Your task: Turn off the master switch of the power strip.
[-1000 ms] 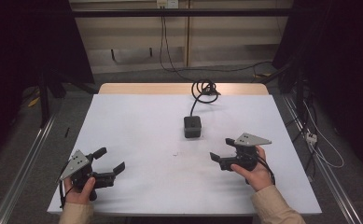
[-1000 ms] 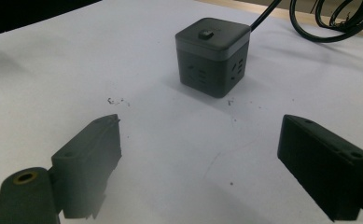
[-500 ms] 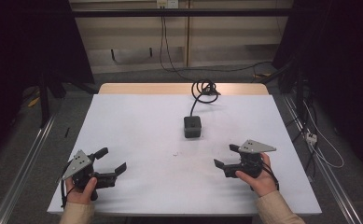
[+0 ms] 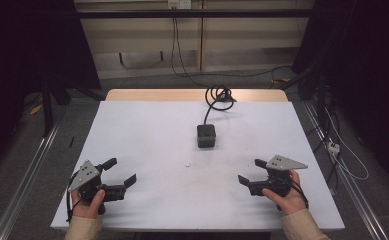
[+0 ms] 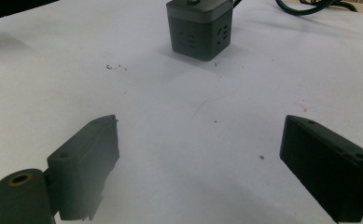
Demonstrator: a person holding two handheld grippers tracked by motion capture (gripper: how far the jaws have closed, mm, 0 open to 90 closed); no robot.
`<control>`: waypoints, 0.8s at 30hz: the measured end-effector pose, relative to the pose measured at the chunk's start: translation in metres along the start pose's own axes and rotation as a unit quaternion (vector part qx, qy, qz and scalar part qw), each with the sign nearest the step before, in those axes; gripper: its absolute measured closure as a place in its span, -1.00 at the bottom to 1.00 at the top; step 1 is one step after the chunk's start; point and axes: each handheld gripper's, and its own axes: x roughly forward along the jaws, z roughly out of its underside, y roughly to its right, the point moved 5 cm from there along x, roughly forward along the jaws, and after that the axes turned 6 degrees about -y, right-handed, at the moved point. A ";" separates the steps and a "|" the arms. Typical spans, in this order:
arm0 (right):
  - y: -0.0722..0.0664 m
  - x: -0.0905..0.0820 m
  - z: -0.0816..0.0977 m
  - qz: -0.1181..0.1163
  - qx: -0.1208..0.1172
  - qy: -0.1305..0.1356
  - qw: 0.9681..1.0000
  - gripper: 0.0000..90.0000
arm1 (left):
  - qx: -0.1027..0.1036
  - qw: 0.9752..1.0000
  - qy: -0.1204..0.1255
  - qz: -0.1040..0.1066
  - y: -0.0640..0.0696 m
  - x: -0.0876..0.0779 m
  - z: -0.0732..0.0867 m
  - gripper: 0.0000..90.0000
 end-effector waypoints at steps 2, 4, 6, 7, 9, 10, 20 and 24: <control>0.001 -0.002 0.003 0.001 0.001 0.001 1.000 -0.74 | 0.000 1.000 -0.002 0.000 0.000 0.001 0.000 -0.91; 0.002 -0.004 0.005 0.003 0.002 0.000 1.000 -0.74 | 0.000 1.000 -0.001 0.001 0.001 0.001 0.000 -0.91; 0.003 -0.006 0.006 0.004 0.005 0.001 1.000 -0.75 | -0.001 1.000 0.000 0.001 0.000 0.001 0.000 -0.91; 0.003 -0.007 0.007 0.004 0.005 0.001 1.000 -0.75 | -0.001 1.000 0.000 0.001 0.000 0.001 0.000 -0.91; 0.003 -0.009 0.008 0.005 0.006 0.002 1.000 -0.75 | -0.001 1.000 0.000 0.001 0.000 0.001 0.000 -0.91; 0.003 -0.009 0.009 0.005 0.004 0.001 1.000 -0.75 | -0.001 1.000 0.000 0.001 0.000 0.001 0.000 -0.91; 0.003 -0.015 0.014 0.008 -0.002 -0.002 1.000 -0.75 | -0.002 1.000 0.001 0.001 0.000 0.001 0.000 -0.91; 0.003 -0.017 0.014 0.006 0.002 0.000 1.000 -0.75 | 0.001 1.000 -0.002 0.004 0.001 0.002 0.000 -0.91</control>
